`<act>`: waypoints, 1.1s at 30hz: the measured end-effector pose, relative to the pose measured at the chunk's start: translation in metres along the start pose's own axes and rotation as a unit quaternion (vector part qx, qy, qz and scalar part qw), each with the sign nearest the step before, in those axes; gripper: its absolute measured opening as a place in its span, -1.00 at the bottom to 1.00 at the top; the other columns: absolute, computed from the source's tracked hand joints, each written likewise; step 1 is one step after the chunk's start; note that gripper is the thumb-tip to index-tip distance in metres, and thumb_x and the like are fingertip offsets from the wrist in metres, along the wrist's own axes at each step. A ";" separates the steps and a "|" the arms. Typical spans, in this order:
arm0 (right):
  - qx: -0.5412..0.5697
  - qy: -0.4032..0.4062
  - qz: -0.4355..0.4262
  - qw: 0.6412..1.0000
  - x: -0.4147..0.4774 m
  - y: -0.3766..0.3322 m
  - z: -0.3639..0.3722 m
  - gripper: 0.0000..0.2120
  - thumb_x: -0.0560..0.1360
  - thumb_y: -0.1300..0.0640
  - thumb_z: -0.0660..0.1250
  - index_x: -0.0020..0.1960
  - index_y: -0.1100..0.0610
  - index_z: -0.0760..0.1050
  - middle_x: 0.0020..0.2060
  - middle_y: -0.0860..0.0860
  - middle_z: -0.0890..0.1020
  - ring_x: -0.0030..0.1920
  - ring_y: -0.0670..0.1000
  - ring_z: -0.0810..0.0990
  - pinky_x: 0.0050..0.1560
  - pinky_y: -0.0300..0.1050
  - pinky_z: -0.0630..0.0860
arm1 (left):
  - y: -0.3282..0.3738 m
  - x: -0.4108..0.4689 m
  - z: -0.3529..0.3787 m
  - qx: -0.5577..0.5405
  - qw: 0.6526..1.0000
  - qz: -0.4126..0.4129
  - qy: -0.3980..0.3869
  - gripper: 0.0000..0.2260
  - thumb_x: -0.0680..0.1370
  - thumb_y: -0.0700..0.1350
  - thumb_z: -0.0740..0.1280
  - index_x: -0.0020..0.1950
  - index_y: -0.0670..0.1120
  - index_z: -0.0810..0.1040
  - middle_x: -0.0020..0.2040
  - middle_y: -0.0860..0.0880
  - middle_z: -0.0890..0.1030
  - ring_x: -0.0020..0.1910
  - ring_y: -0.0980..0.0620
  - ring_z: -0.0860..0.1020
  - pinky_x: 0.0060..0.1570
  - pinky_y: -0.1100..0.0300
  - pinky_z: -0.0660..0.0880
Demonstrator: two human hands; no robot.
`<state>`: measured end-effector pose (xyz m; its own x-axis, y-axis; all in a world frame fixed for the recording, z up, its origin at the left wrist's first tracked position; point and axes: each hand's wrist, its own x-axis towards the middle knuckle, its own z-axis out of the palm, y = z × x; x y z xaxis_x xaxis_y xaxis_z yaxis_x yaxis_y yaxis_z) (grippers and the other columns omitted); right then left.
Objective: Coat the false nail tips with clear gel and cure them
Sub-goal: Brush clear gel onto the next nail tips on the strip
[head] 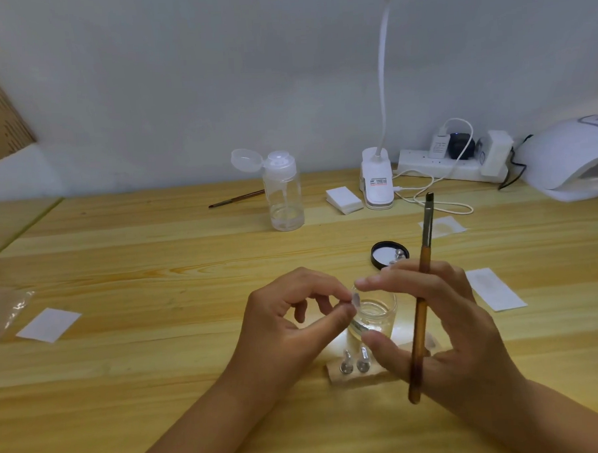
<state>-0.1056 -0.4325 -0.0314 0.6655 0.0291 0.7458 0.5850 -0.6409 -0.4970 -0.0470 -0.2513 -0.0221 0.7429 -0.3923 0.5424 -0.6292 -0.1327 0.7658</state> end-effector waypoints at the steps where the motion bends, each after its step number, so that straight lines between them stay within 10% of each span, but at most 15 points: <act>1: 0.000 0.001 0.000 1.000 -0.001 0.001 0.000 -0.58 0.39 -0.06 0.44 0.22 -0.09 0.46 0.04 0.04 0.65 0.19 0.07 0.53 0.21 0.02 0.44 | 0.000 0.000 0.000 0.000 1.000 0.002 -0.004 -0.89 0.41 -0.22 0.49 -0.12 -0.04 0.68 -0.16 0.10 0.67 -0.23 0.04 0.58 -0.29 0.22 0.42; 33: -0.014 0.003 0.000 1.000 0.008 0.003 -0.017 -0.80 0.40 -0.01 0.44 0.00 -0.03 0.54 -0.04 -0.19 0.60 0.10 -0.01 0.56 0.10 0.08 0.47 | 0.017 -0.003 -0.008 0.069 0.997 0.010 0.015 -0.84 0.40 0.02 0.33 -0.12 -0.02 0.60 -0.24 0.07 0.54 -0.22 0.04 0.48 -0.22 0.31 0.35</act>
<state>-0.1064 -0.4474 -0.0189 0.6621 0.0243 0.7490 0.5718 -0.6625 -0.4839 -0.0582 -0.2453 -0.0085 0.7355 -0.3690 0.5683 -0.6676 -0.2509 0.7010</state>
